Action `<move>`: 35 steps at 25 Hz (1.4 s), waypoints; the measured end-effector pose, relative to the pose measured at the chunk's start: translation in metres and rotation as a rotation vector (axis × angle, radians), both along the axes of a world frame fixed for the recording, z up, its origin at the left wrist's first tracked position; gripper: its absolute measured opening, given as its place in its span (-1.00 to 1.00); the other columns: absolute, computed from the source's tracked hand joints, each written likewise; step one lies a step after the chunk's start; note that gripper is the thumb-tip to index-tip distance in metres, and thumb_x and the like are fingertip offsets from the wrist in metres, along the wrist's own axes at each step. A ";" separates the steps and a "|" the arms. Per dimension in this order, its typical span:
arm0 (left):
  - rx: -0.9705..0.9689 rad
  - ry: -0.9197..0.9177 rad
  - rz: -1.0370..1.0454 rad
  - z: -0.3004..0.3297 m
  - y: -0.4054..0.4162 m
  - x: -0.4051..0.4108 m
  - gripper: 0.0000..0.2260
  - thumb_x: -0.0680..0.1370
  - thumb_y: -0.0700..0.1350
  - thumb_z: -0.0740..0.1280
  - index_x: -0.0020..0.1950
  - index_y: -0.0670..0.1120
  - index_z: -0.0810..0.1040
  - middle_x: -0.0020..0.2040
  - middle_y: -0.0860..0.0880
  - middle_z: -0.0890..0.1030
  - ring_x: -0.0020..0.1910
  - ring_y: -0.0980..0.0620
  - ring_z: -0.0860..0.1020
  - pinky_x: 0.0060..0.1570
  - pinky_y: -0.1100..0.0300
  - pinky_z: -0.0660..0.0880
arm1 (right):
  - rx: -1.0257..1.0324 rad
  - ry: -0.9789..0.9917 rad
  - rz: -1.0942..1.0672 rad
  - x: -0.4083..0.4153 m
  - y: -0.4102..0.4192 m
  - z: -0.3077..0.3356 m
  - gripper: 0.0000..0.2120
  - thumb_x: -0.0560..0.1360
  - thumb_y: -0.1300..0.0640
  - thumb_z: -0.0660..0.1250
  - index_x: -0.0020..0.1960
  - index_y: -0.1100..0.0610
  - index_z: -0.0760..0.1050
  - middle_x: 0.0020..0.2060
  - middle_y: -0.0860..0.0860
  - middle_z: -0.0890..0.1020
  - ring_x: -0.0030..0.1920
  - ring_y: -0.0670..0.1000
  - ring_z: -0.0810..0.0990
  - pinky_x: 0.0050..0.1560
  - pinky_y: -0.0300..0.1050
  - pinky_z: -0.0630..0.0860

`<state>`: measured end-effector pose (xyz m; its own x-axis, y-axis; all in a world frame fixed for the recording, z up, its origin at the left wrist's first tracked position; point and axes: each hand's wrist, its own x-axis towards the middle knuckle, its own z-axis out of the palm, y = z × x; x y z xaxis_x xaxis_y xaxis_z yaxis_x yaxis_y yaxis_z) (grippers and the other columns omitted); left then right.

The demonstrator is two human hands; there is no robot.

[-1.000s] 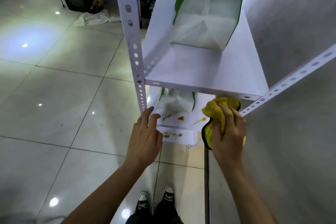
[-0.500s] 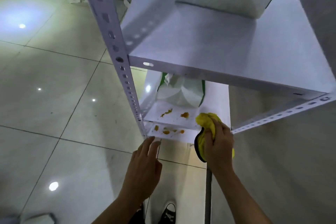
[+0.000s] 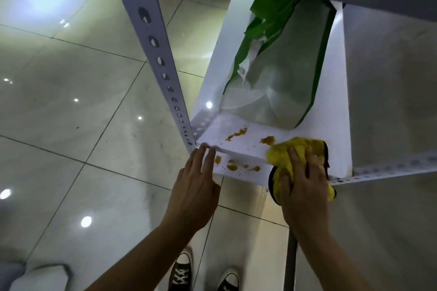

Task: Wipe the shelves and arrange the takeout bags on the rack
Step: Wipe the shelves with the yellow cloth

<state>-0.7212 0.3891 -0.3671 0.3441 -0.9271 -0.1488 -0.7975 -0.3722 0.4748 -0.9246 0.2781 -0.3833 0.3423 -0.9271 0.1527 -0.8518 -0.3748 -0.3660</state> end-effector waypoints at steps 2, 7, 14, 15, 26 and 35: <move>0.038 -0.022 -0.018 0.000 -0.003 0.005 -0.28 0.59 -0.12 0.25 0.65 -0.09 -0.08 0.66 -0.08 -0.02 0.63 -0.06 -0.01 0.54 0.00 0.20 | 0.039 -0.006 0.082 0.015 0.013 0.002 -0.49 0.63 -0.01 0.07 0.51 0.15 0.39 0.48 0.28 0.36 0.46 0.35 0.33 0.40 0.32 0.34; -0.051 0.028 -0.044 0.013 -0.004 0.022 -0.42 0.55 -0.28 0.20 0.58 -0.12 0.21 0.55 -0.09 0.30 0.54 -0.13 0.23 0.41 -0.03 0.35 | 0.097 0.079 0.245 0.075 0.015 0.012 -0.48 0.65 -0.06 0.03 0.53 0.09 0.37 0.49 0.18 0.38 0.46 0.25 0.35 0.44 0.21 0.29; -0.166 0.028 -0.026 0.017 -0.008 0.029 -0.60 0.48 -0.46 0.23 0.31 -0.27 0.44 0.00 -0.24 0.58 -0.14 -0.19 0.50 -0.26 0.09 0.37 | 0.130 0.119 0.214 0.129 -0.011 0.017 -0.54 0.63 0.00 0.18 0.53 -0.01 0.37 0.48 0.08 0.38 0.46 0.17 0.33 0.46 0.10 0.24; -0.159 0.041 -0.016 0.019 -0.009 0.030 -0.61 0.49 -0.45 0.24 0.30 -0.26 0.44 -0.01 -0.23 0.58 -0.15 -0.18 0.49 -0.29 0.07 0.37 | 0.128 0.093 0.200 0.126 -0.006 0.019 -0.54 0.62 0.02 0.19 0.51 0.01 0.39 0.46 0.10 0.41 0.44 0.18 0.36 0.45 0.11 0.26; -0.043 -0.092 -0.076 0.009 -0.013 0.023 -0.40 0.49 -0.24 0.37 0.53 -0.10 0.35 0.45 -0.18 0.40 0.22 -0.26 0.50 0.07 -0.08 0.58 | 0.186 0.228 -0.105 0.075 0.005 0.022 -0.50 0.66 0.00 0.14 0.58 0.03 0.27 0.50 0.16 0.34 0.46 0.22 0.34 0.46 0.09 0.26; -0.016 -0.123 -0.045 -0.003 -0.015 0.012 -0.36 0.47 -0.21 0.44 0.53 -0.13 0.34 0.48 -0.21 0.36 0.28 -0.31 0.47 0.08 -0.10 0.57 | 0.275 0.123 -0.332 0.008 -0.089 0.025 -0.47 0.67 -0.01 0.12 0.62 0.02 0.17 0.59 0.19 0.15 0.56 0.24 0.14 0.54 0.17 0.11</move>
<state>-0.7091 0.3742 -0.3700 0.3169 -0.9439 -0.0935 -0.8658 -0.3281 0.3778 -0.9162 0.1893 -0.3582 0.0193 -0.9902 -0.1383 -0.9528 0.0237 -0.3026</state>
